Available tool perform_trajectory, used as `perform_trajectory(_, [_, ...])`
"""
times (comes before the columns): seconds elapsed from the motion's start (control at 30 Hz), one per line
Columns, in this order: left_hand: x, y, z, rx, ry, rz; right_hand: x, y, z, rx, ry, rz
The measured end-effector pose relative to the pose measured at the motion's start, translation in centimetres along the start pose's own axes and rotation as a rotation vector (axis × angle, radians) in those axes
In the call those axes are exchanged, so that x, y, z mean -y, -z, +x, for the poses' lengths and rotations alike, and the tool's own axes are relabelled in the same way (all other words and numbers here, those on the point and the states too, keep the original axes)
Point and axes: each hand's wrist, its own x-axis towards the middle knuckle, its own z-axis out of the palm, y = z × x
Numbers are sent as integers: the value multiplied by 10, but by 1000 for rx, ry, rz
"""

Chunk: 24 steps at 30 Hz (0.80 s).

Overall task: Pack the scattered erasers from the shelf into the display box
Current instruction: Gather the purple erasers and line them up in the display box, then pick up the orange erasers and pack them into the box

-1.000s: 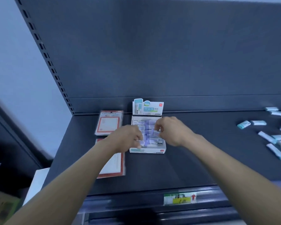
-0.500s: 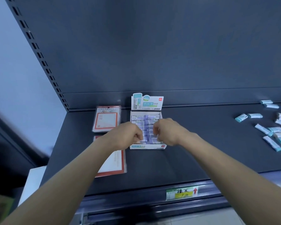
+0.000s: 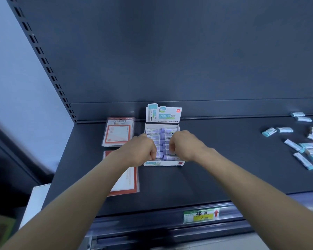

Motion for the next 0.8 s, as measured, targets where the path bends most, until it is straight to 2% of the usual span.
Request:
perform_trajectory(0.23, [-7,1,8,-6,41,97,-16,12,-10,-135,-3,44])
perform_trajectory(0.37, [-13,14,12,7,22,60,-26,16,-19,-216,-8,66])
perform_trajectory(0.47, [-31,29,14,-135,7,64,-34,23,-28,-287,-21,74])
perform_trajectory(0.57, [-62,41,17,-283,-80,127,-49,35,-41,-391,-37,60])
perform_trajectory(0.8, [-177,48,29,-563,-297,92,-128,64,-87,-616,-54,-39])
